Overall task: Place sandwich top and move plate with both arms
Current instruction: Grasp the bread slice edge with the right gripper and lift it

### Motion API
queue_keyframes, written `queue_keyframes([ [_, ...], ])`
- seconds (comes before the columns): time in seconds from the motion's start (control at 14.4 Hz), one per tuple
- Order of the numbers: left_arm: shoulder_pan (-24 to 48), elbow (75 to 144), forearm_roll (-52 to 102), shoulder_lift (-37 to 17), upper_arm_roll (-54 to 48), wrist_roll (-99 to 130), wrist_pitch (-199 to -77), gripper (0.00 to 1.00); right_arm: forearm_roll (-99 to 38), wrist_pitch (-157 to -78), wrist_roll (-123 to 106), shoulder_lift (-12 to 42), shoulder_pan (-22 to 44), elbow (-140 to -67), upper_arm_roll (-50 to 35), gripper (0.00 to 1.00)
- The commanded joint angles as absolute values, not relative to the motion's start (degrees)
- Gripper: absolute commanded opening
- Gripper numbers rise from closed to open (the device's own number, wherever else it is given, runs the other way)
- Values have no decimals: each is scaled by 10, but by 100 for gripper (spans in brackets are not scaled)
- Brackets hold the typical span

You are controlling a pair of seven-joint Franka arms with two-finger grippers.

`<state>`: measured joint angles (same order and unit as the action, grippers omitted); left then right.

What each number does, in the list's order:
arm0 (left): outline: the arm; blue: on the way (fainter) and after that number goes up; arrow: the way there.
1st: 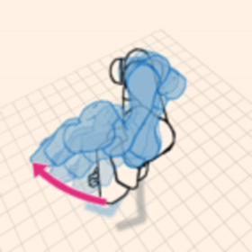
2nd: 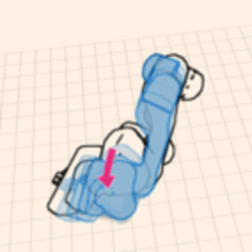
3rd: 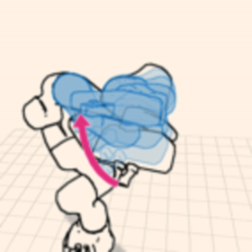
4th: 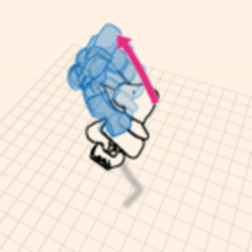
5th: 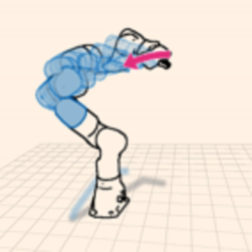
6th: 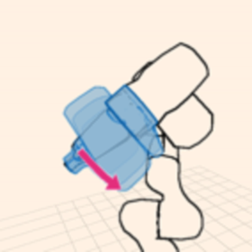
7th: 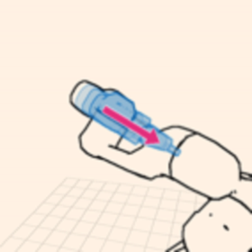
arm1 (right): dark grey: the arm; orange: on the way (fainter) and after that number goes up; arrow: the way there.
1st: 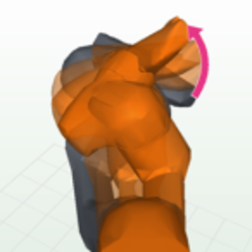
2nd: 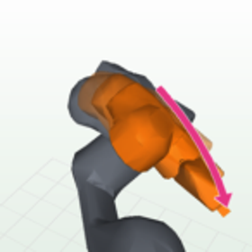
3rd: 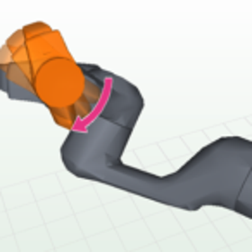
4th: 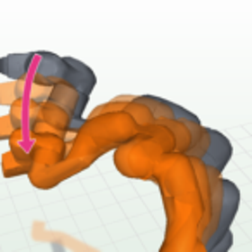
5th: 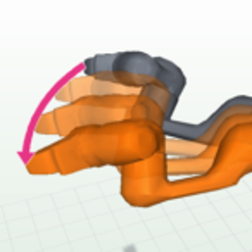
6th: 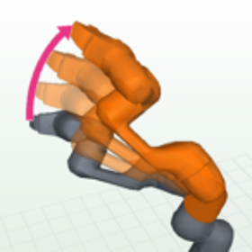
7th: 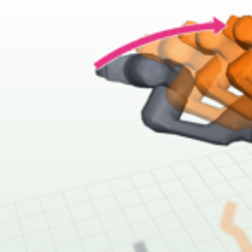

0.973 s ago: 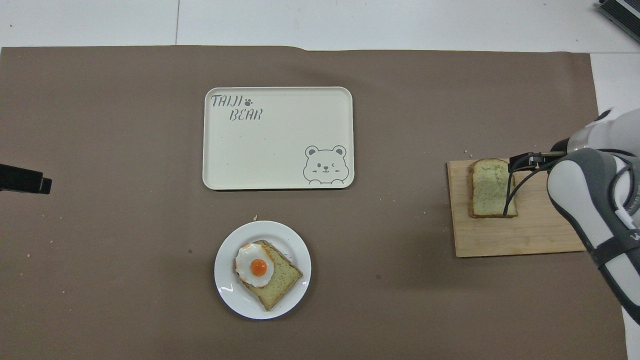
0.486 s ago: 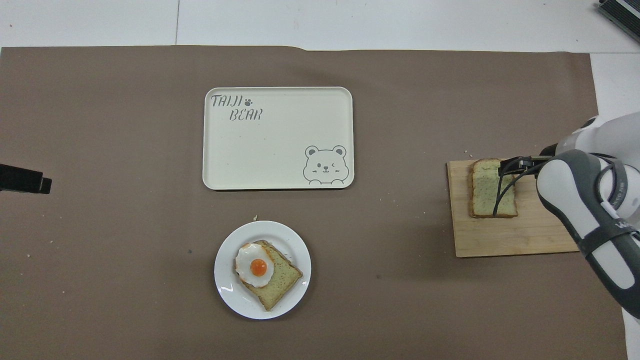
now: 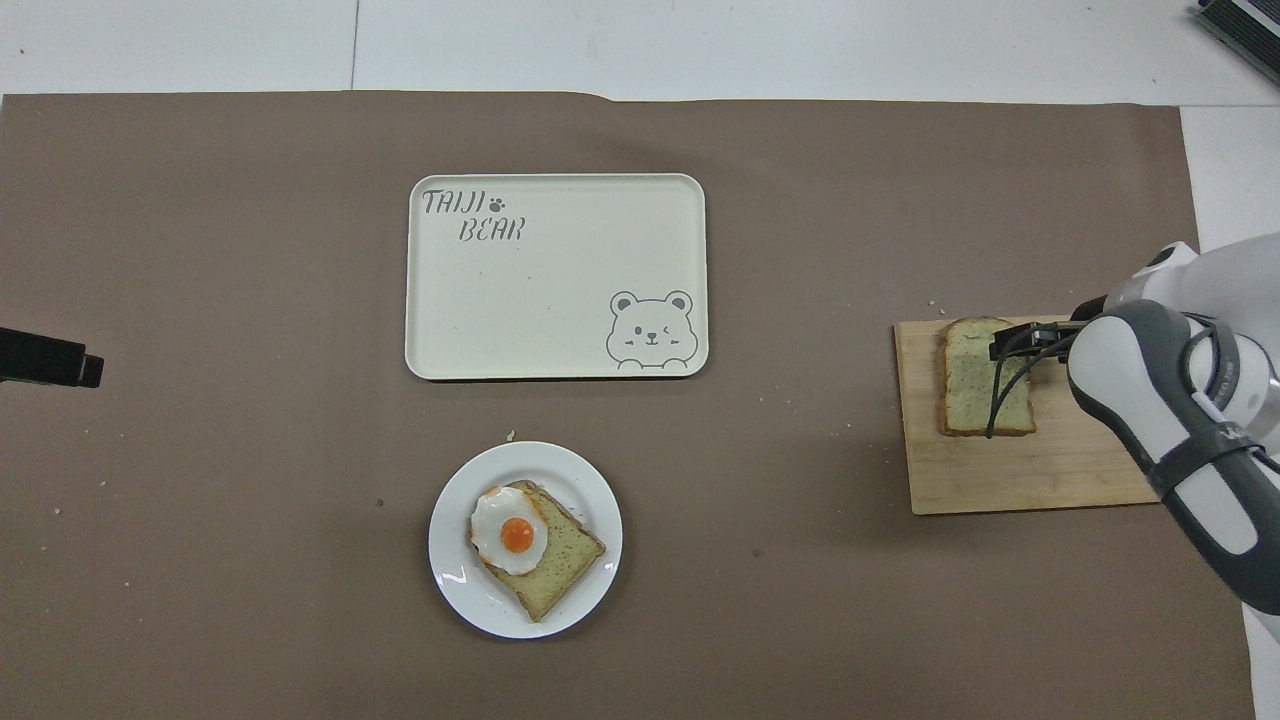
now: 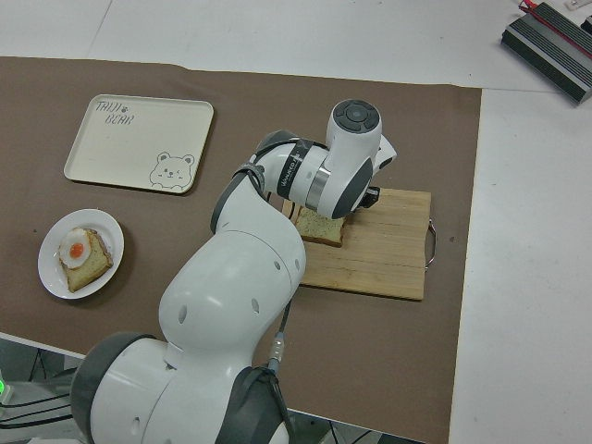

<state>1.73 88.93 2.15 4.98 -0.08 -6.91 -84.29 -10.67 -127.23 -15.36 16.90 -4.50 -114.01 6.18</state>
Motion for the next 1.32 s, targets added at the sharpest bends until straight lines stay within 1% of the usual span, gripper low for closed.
queue_keyframes([
  [0.0, 17, 904, 28, 60, -1, -69, -853, 100, -125, -1281, -171, 163, -51, -1150, 60, 0],
  [0.49, 10, 904, 28, 61, -1, -68, -845, 100, -122, -1278, -179, 168, -45, -1137, 60, 0],
  [0.63, 11, 904, 28, 61, -1, -69, -844, 100, -113, -1267, -179, 164, -41, -1126, 59, 0],
  [0.83, 9, 904, 28, 61, -1, -68, -844, 100, -107, -1220, -190, 157, -31, -1104, 59, 0],
  [1.04, 9, 904, 28, 61, 4, -68, -844, 100, -108, -1133, -224, 156, -31, -1054, 57, 0],
  [1.11, 9, 904, 28, 61, 4, -68, -844, 100, -108, -1114, -234, 156, -31, -1039, 58, 0],
  [1.25, 9, 904, 28, 61, 4, -68, -844, 100, -109, -1090, -269, 146, -32, -1033, 58, 0],
])
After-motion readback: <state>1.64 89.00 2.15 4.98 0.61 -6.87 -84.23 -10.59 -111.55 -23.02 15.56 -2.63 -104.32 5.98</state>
